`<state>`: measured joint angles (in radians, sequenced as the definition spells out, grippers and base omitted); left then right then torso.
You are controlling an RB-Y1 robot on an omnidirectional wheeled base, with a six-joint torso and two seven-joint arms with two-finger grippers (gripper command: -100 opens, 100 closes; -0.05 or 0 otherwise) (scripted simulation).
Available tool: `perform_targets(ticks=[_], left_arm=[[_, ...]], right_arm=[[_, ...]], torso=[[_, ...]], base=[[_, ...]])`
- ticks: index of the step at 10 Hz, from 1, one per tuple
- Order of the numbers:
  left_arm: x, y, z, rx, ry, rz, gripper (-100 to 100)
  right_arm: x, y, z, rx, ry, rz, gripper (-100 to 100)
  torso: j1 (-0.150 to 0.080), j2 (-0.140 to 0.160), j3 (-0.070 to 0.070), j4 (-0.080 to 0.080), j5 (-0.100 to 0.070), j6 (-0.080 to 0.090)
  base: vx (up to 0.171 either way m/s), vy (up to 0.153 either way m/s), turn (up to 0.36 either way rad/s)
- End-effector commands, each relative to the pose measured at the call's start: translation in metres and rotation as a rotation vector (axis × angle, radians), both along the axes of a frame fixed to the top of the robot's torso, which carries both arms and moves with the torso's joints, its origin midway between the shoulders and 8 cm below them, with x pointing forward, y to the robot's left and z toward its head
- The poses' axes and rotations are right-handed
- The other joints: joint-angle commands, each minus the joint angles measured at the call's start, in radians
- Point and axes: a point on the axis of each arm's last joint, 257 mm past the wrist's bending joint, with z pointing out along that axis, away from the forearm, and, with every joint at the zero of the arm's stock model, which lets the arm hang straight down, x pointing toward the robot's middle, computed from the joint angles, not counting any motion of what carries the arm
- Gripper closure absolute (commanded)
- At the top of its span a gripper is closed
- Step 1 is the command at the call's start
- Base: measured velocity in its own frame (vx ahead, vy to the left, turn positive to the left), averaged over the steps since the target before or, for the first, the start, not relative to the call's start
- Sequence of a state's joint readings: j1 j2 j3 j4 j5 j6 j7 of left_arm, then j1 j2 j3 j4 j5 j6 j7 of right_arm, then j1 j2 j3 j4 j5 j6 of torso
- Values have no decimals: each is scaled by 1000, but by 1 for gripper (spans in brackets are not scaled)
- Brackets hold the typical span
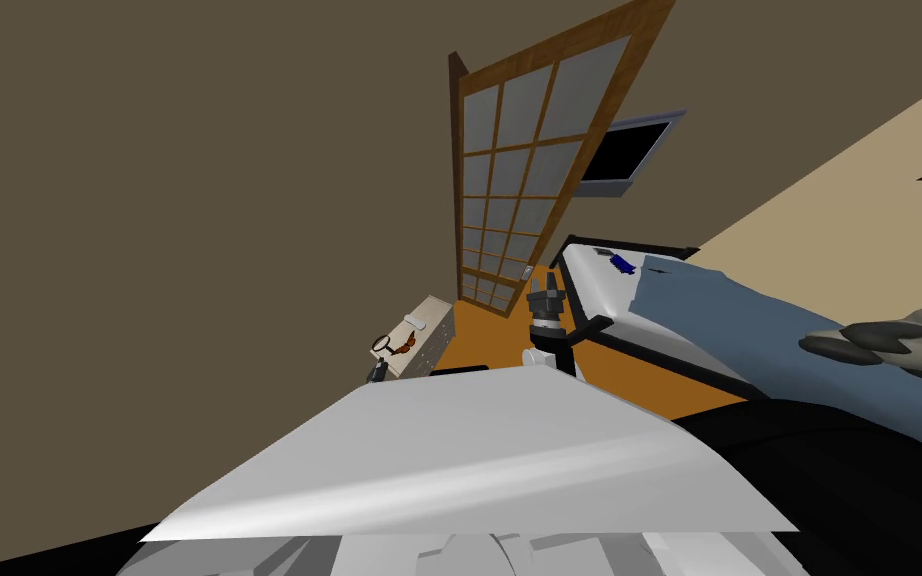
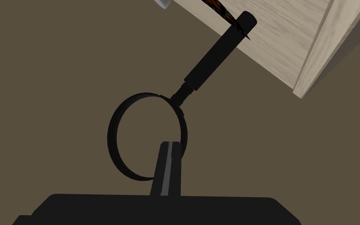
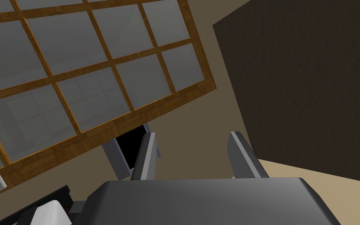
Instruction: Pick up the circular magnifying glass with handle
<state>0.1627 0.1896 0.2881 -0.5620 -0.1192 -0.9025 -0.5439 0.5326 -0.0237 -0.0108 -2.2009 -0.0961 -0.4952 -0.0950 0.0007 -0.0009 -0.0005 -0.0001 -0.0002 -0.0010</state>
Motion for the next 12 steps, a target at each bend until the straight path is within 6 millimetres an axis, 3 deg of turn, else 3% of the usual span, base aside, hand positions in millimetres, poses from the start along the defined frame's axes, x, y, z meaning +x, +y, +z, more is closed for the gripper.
perform_targets(ticks=[1, 2, 4, 8, 12], left_arm=[[0, 0, 0, 0, 0, 0, 100], [0, 0, 0, 0, 0, 0, 100], [-5, 6, -1, -14, -1, 19, -100], [-19, 19, -16, -63, 39, 75, -100], [0, 35, -8, -38, 22, 98, -100]], right_arm=[[0, 0, 0, 0, 0, 0, 0], [0, 0, 0, 0, 0, 0, 0], [0, 0, 0, 0, 0, 0, 0], [0, 0, 0, 0, 0, 0, 0], [0, 0, 0, 0, 0, 0, 0]], torso=[[0, 0, 0, 0, 0, 0], [0, 0, 0, 0, 0, 0], [0, 0, 0, 0, 0, 0], [-3, 5, 3, 1, -1, 0], [3, 2, 1, 1, 1, 0]], base=[[0, 0, 0], [0, 0, 0], [-10, -12, -78], [-73, -38, -140], [-41, 34, -60]])
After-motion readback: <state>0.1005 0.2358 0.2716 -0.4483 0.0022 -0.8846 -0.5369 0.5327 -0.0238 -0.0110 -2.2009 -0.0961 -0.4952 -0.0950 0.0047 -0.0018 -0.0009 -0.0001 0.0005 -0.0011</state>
